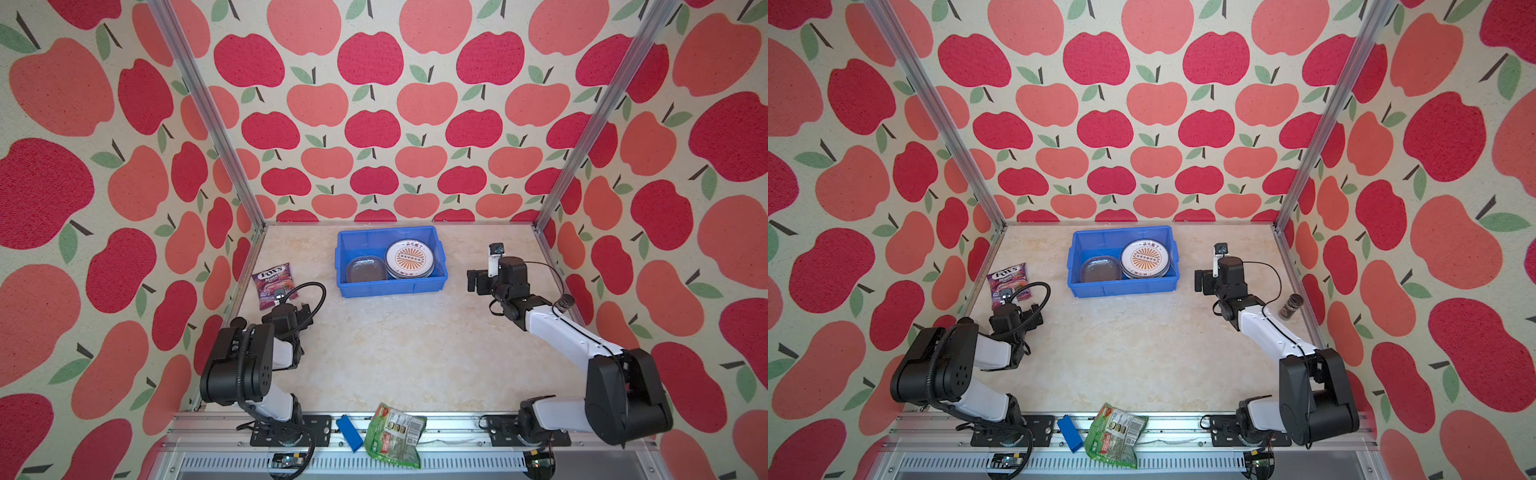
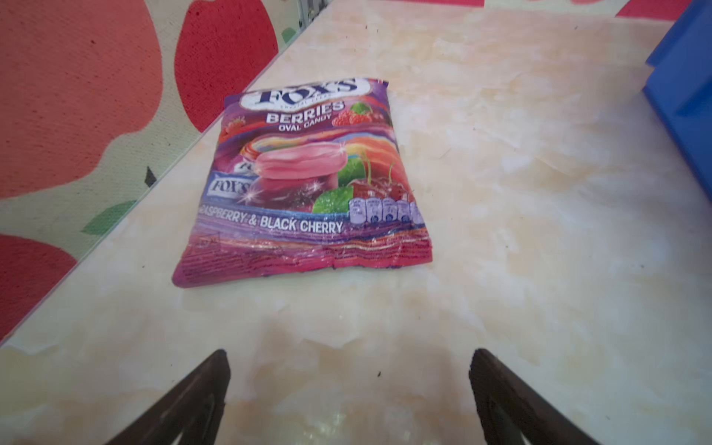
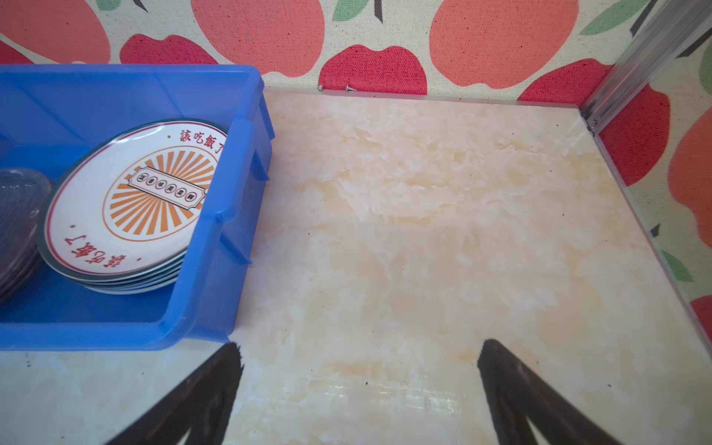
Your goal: Place the plates into the plastic bin on the countertop
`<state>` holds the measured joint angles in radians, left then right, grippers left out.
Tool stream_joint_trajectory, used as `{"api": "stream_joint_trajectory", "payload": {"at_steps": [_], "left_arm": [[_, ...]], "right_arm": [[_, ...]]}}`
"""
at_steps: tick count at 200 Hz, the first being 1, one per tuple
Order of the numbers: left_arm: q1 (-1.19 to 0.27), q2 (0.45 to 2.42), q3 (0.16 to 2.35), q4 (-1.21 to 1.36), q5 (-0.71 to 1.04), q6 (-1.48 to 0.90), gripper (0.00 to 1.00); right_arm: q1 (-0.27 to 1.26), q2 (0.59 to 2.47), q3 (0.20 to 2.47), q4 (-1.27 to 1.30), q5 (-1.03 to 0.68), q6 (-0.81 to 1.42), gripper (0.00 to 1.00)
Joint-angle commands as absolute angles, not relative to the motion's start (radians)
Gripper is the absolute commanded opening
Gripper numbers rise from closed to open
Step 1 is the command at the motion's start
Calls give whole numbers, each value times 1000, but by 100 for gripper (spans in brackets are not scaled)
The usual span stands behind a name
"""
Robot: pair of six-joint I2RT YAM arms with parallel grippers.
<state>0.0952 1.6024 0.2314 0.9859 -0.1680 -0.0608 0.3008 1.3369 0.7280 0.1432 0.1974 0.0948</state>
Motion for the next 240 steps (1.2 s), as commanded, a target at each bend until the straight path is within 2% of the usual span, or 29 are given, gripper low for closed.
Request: {"api": "stream_joint_trajectory", "payload": {"at_steps": [1,15,33,51,69,75,88,97,103,151,240], "left_arm": [[122,1631,204,1302,-87,-79,99],[132,1573,223,1163,-76,-101,99],[124,1625,278,1158,-50,-58,99],[108,1588,376,934,-51,-49,99],[100,1618,358,1020,-64,-35,99],[102,1608,360,1000,-64,-42,99],[103,1605,363,980,-66,-46,99],[102,1613,358,1012,-66,-40,99],[103,1607,360,995,-63,-42,99],[104,1608,360,997,-63,-43,99],[104,1608,360,995,-64,-43,99]], "right_arm": [[278,1282,684,206,326,29,99],[253,1264,641,239,376,13,99],[206,1271,569,338,384,19,99],[176,1327,498,510,377,-17,99],[160,1450,428,766,373,-73,99],[167,1464,430,777,403,-87,99],[118,1515,425,816,251,-67,99],[75,1584,373,994,165,-44,99],[59,1612,331,1106,168,-27,99],[62,1590,341,1042,192,-28,99],[60,1595,384,963,89,-61,100]]}}
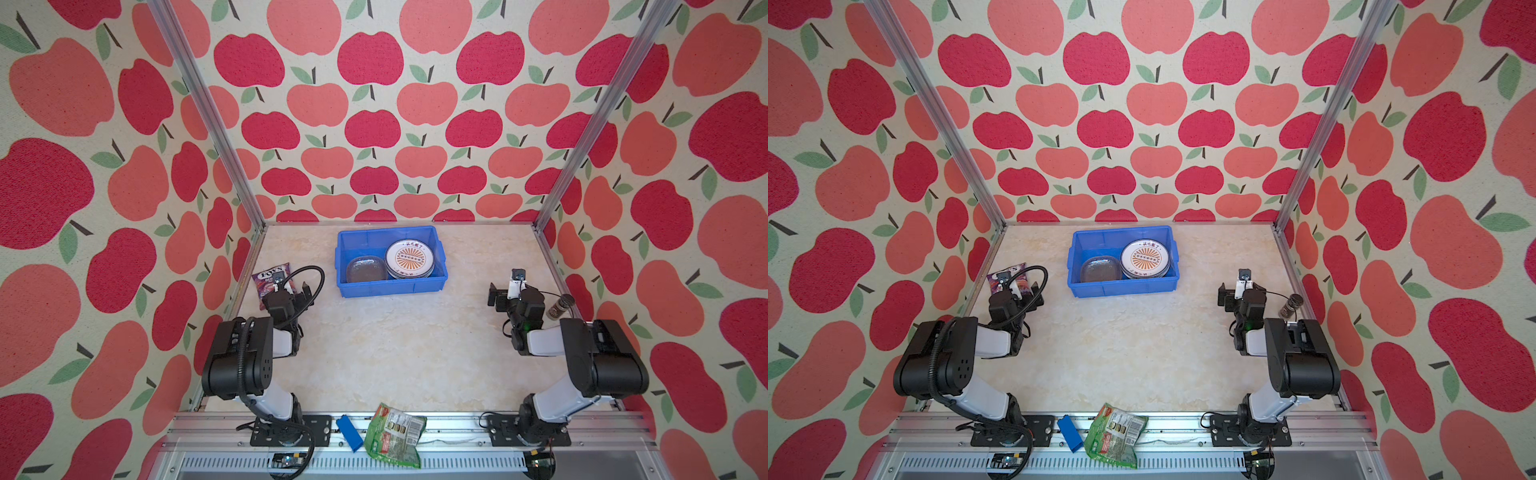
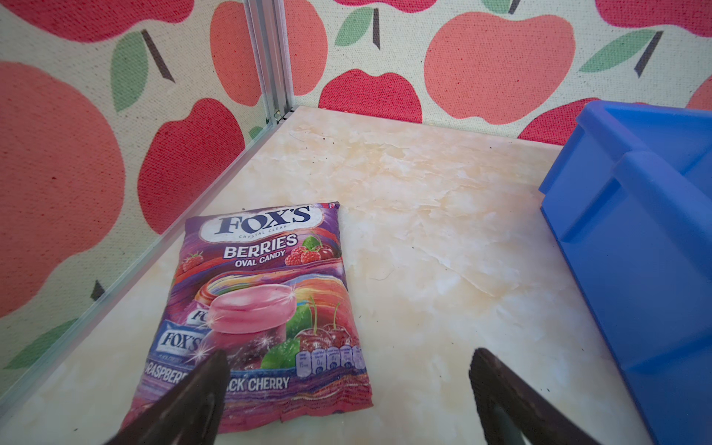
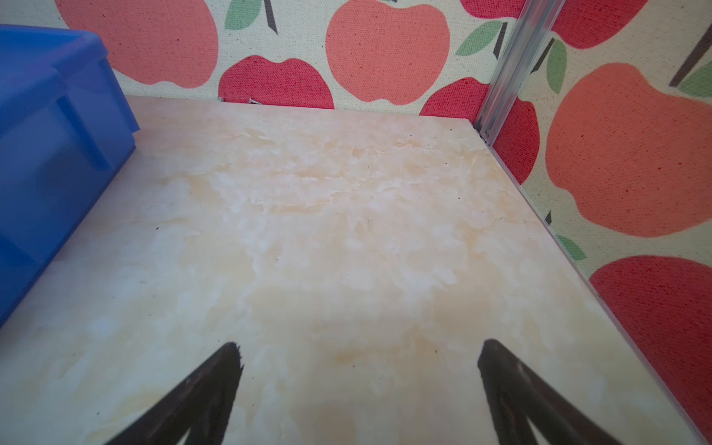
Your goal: Place the plates into the plastic bin on the countertop
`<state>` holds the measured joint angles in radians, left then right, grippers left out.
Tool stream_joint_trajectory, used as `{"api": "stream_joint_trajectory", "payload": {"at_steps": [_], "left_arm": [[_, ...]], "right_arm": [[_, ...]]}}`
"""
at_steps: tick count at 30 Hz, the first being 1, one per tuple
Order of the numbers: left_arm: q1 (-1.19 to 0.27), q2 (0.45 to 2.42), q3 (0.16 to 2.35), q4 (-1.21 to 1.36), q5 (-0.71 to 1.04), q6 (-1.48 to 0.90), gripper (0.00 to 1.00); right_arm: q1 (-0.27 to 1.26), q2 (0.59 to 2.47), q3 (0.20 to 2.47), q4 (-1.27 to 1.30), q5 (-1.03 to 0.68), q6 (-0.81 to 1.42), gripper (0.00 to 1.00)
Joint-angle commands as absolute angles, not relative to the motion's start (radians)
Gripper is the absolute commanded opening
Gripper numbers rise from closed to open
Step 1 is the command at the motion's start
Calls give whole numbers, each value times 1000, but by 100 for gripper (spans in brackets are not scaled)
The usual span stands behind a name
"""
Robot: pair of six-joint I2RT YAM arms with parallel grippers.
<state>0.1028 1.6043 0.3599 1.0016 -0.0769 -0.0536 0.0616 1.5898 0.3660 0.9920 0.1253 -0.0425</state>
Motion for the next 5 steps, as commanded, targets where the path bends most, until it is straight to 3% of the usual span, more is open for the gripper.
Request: {"api": "stream_joint_trajectory", "payload": {"at_steps": [1,5], "left_arm": [[104,1608,360,995,-64,-43,99],[104,1610,361,995,-65,-42,99]], "right_arm": [[60,1594,384,962,88,-61,99],[61,1589,367,990,83,-61,99]]}}
